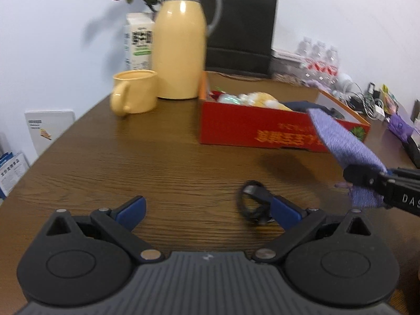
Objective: Organize objects
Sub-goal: 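Lift the purple cloth with the right gripper while the left moves to the coiled black cable, then grasp the coiled black cable with the left gripper while the right holds the cloth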
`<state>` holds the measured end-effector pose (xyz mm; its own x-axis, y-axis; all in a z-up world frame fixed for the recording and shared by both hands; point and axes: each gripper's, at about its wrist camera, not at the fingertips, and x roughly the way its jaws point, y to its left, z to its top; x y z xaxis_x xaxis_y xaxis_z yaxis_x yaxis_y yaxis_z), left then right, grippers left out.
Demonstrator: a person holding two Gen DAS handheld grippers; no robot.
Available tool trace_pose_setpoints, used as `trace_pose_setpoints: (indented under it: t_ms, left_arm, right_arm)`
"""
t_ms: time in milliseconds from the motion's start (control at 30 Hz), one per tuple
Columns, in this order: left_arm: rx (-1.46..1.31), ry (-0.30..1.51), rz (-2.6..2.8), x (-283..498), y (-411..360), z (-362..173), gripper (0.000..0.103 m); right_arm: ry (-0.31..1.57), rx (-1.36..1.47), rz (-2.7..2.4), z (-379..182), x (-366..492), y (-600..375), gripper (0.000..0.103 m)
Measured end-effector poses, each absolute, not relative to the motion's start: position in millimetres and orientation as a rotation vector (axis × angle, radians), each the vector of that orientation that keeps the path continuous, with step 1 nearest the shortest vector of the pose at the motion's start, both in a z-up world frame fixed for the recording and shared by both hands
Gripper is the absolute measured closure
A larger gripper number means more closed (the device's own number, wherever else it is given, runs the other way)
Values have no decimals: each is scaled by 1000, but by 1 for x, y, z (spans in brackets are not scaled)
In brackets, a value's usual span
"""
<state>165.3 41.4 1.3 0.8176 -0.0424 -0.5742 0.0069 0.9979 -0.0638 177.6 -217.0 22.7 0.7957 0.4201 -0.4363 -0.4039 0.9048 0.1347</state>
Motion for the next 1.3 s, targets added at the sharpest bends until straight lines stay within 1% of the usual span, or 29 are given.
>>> trace_pose_setpoints:
  t_ms: [333, 667, 867, 1300]
  left_arm:
    - [-13, 677, -28, 187, 5, -11, 0]
    - [4, 736, 19, 203, -7, -23, 0]
    - [0, 699, 41, 206, -8, -28, 0]
    - [-2, 698, 43, 207, -9, -27, 0]
  right_arm:
    - [448, 31, 335, 21, 181, -262, 87]
    - [430, 11, 341, 20, 174, -262, 87]
    - [432, 1, 339, 19, 173, -261, 87]
    - [442, -24, 319, 15, 174, -257, 87]
